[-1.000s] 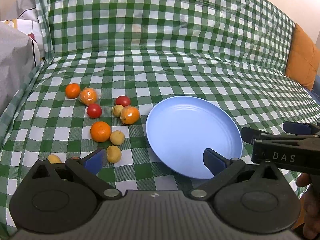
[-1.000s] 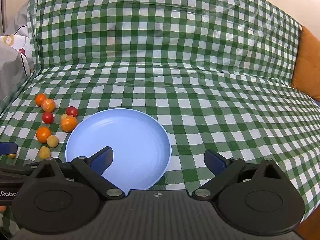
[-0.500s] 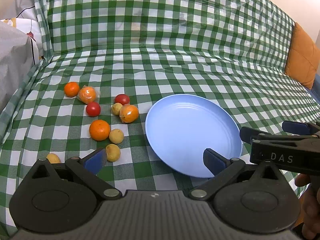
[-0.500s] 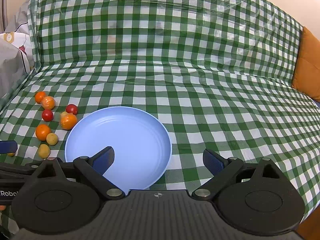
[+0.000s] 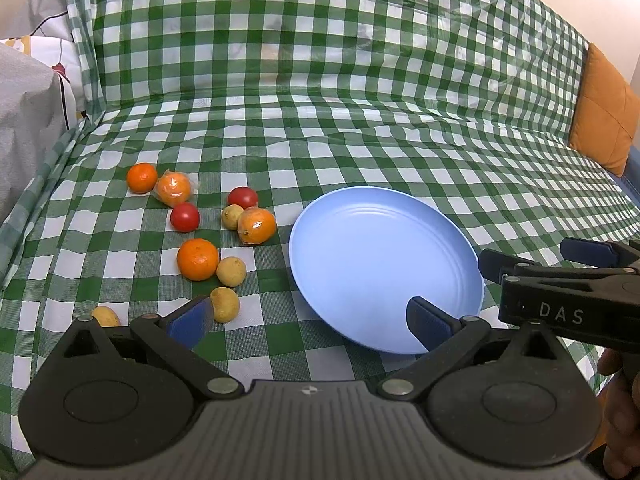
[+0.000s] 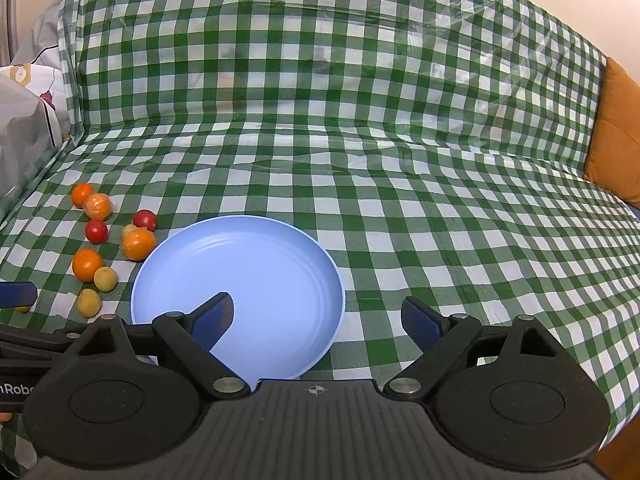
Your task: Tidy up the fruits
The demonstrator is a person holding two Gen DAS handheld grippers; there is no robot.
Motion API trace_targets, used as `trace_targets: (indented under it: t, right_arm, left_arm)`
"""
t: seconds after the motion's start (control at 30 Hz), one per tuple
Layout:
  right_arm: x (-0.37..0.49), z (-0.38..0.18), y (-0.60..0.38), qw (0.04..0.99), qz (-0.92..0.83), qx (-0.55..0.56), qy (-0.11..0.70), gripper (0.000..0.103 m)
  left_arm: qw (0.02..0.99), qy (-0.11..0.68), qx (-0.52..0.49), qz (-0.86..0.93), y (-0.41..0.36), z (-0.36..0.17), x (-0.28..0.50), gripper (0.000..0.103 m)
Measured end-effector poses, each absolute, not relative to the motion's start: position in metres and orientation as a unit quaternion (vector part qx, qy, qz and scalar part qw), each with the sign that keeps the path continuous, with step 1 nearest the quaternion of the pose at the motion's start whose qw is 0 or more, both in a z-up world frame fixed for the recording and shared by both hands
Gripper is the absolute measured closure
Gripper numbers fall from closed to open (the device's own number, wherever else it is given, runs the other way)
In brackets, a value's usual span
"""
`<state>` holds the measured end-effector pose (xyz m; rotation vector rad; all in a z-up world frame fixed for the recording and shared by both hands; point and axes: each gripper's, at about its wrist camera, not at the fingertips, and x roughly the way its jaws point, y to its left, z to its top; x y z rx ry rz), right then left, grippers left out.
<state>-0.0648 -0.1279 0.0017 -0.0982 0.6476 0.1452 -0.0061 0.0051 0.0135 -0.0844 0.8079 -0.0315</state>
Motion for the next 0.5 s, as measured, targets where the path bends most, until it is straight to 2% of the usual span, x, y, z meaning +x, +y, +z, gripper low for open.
trace_targets:
  t: [0.5]
  right_arm:
    - [-0.0655,0.0020,-0.1254,0.945,0.073,-0.047,0.316,0.019]
  left_arm:
    - [0.918,0.393,-0.039,-0.018,-0.0003,0.0126,-0.0085,0.001]
